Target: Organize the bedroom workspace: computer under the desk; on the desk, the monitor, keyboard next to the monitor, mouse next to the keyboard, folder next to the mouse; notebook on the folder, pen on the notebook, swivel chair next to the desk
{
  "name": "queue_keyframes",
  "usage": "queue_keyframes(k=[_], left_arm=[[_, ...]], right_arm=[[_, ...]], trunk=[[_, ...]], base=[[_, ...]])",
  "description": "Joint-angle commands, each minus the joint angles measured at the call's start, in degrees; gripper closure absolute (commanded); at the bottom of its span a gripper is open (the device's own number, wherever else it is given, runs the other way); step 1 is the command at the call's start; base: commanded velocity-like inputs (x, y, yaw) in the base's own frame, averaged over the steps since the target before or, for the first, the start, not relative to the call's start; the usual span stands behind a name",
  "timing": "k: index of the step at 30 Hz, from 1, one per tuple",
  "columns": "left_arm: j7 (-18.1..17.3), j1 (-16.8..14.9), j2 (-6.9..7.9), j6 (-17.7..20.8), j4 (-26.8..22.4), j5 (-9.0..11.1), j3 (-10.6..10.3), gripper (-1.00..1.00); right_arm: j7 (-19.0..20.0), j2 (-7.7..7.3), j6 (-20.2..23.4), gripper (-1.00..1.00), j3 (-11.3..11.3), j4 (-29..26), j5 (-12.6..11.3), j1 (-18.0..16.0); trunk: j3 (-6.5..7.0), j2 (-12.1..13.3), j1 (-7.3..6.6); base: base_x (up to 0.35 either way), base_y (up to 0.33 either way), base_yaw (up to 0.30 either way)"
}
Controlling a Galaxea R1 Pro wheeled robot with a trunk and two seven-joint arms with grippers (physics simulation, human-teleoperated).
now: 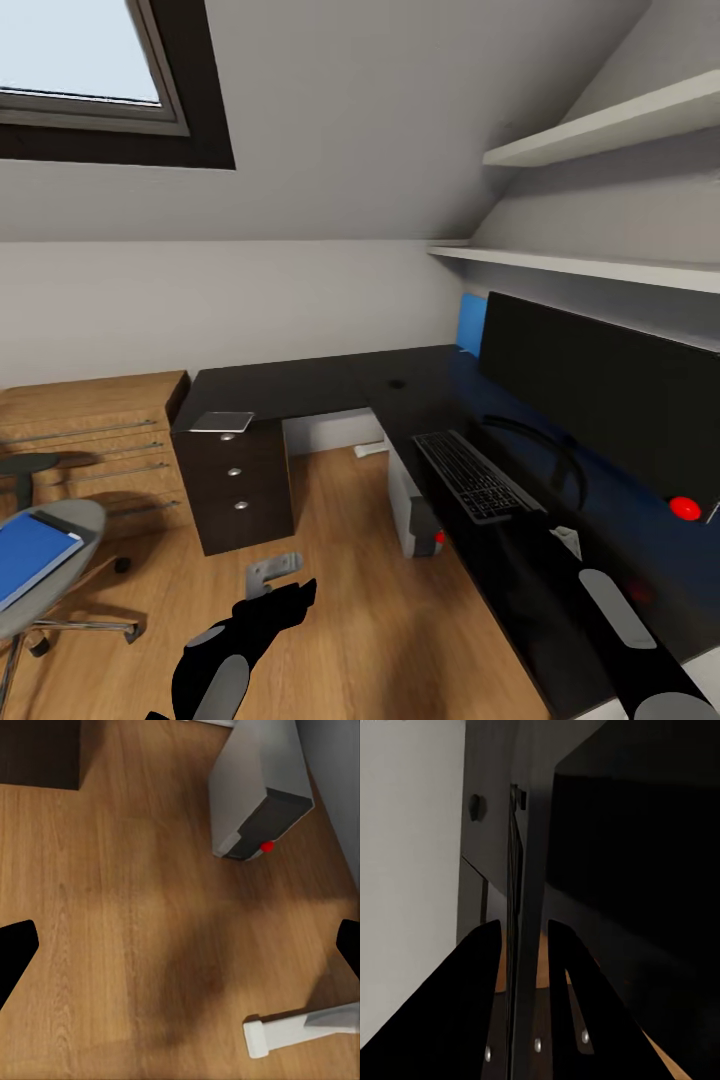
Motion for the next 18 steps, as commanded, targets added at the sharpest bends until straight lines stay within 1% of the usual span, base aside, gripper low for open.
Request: queue_keyframes(k=[1, 18], left_arm=[[0.6, 0.0, 0.00, 0.1, -0.1, 0.6, 0.0, -1.00], [0.6, 0.0, 0.04, 0.1, -0.1, 0.7, 0.0, -1.00]], right_arm=[[-3.2, 0.01, 0.3, 1.00, -0.2, 0.1, 0.4, 0.0], [-3.2, 0.05, 0.3, 1.00, -0.1, 0.1, 0.4, 0.0]], trunk=[[-0.07, 0.0, 0.00], [-0.07, 0.0, 0.00]], base=[[0.000, -0.031, 0.000], [0.014, -0.005, 0.000]])
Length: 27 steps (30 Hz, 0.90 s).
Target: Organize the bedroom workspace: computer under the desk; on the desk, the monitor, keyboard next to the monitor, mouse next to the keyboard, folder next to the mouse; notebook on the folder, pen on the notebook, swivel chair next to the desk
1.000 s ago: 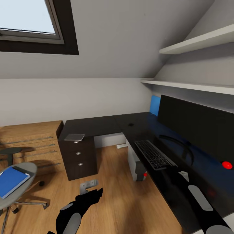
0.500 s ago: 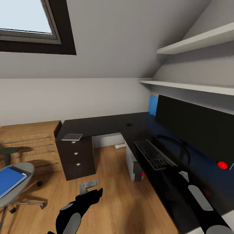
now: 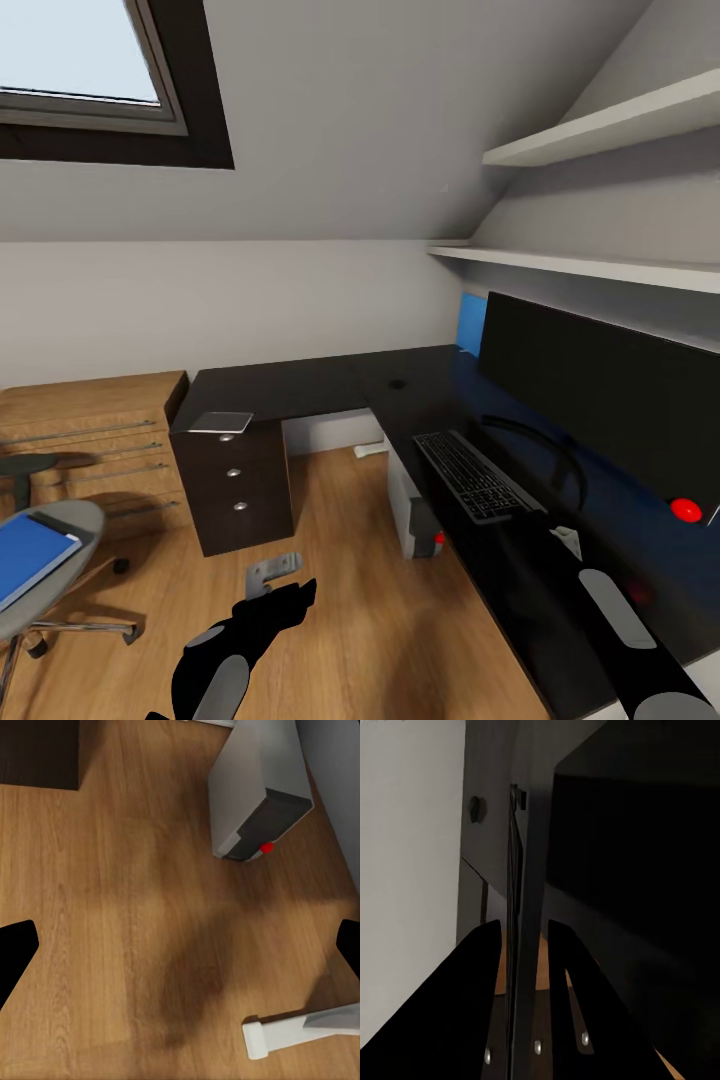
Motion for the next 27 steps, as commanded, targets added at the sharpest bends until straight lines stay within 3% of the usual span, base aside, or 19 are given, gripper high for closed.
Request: queue_keyframes(k=[1, 27], left_arm=[[0.6, -0.1, 0.01, 0.1, -0.1, 0.6, 0.0, -1.00], [0.6, -0.1, 0.00, 0.1, -0.1, 0.8, 0.0, -1.00]], right_arm=[[-3.2, 0.01, 0.4, 1.00, 0.0, 0.1, 0.2, 0.0], [-3.1, 0.09, 0.3, 1.00, 0.0, 0.1, 0.5, 0.0]], trunk=[[-0.07, 0.0, 0.00], [-0.07, 0.0, 0.00]], base=[[0.000, 0.000, 0.000], [0.061, -0.036, 0.000]])
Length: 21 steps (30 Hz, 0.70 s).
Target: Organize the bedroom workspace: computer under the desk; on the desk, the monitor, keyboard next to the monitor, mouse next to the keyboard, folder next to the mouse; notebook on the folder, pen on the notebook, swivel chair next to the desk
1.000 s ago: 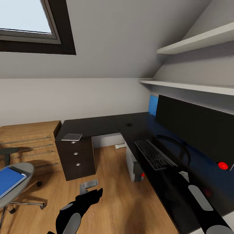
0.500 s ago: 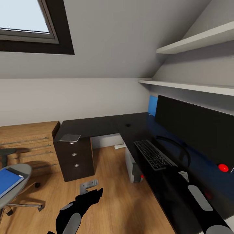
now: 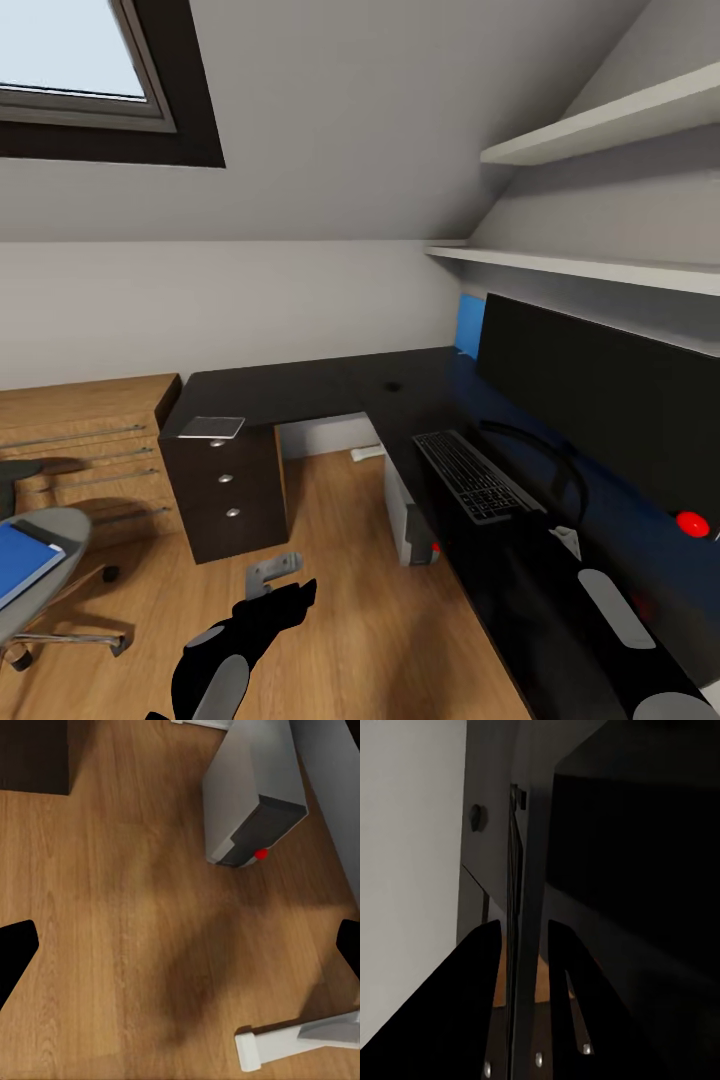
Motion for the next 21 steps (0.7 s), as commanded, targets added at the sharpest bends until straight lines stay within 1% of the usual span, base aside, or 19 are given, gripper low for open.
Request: queue_keyframes(k=[1, 5, 9, 12, 15, 18, 21], left_arm=[[0.6, -0.1, 0.00, 0.1, -0.1, 0.6, 0.0, -1.00], [0.6, -0.1, -0.02, 0.1, -0.1, 0.6, 0.0, -1.00], [0.6, -0.1, -0.05, 0.1, -0.1, 0.6, 0.0, -1.00], [0.6, -0.1, -0.04, 0.1, -0.1, 0.6, 0.0, -1.00], [0.6, -0.1, -0.04, 0.1, -0.1, 0.6, 0.0, -1.00], [0.6, -0.1, -0.05, 0.1, -0.1, 0.4, 0.0, -1.00], [0.6, -0.1, -0.03, 0.1, -0.1, 0.5, 0.0, -1.00]], right_arm=[[-3.1, 0.01, 0.4, 1.00, -0.1, 0.1, 0.2, 0.0], [-3.1, 0.01, 0.4, 1.00, -0.1, 0.1, 0.3, 0.0], [-3.2, 0.06, 0.4, 1.00, -0.1, 0.1, 1.1, 0.0], [-3.2, 0.09, 0.4, 1.00, -0.1, 0.1, 1.9, 0.0], [-3.2, 0.09, 0.4, 1.00, -0.1, 0.1, 2.0, 0.0], [-3.2, 0.09, 0.4, 1.00, -0.1, 0.1, 2.0, 0.0], [-3.2, 0.09, 0.4, 1.00, -0.1, 0.1, 2.0, 0.0]], trunk=[[-0.07, 0.0, 0.00], [-0.07, 0.0, 0.00], [-0.07, 0.0, 0.00], [-0.07, 0.0, 0.00], [-0.07, 0.0, 0.00], [-0.07, 0.0, 0.00], [-0.07, 0.0, 0.00]], base=[[0.014, -0.002, 0.000], [0.158, -0.001, 0.000], [0.129, 0.000, 0.000], [0.025, 0.000, 0.000], [0.002, -0.021, 0.000], [0.000, -0.146, 0.000], [0.000, -0.050, 0.000]])
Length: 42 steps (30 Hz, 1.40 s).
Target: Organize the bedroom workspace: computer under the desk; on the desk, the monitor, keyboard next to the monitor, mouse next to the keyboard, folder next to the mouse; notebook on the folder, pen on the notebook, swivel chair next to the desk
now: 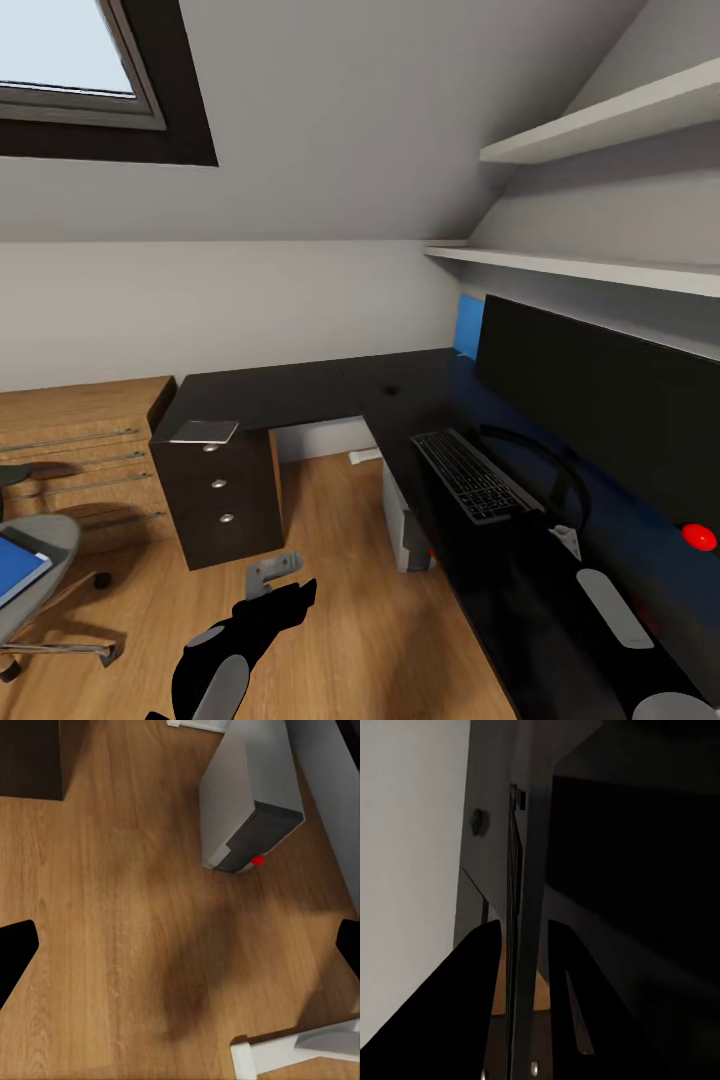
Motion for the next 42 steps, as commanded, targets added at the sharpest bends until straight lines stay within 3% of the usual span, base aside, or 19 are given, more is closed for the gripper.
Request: queue_keyframes(k=[1, 42], left_arm=[[0.6, 0.0, -0.01, 0.1, -0.1, 0.6, 0.0, -1.00], [0.5, 0.0, -0.04, 0.1, -0.1, 0.9, -0.1, -1.00]], right_arm=[[-3.8, 0.00, 0.4, 1.00, -0.1, 0.1, 0.3, 0.0], [-3.9, -0.08, 0.4, 1.00, -0.1, -0.1, 0.4, 0.0]], trunk=[[-0.07, 0.0, 0.00], [-0.07, 0.0, 0.00]], base=[[0.000, -0.021, 0.000], [0.013, -0.010, 0.000]])
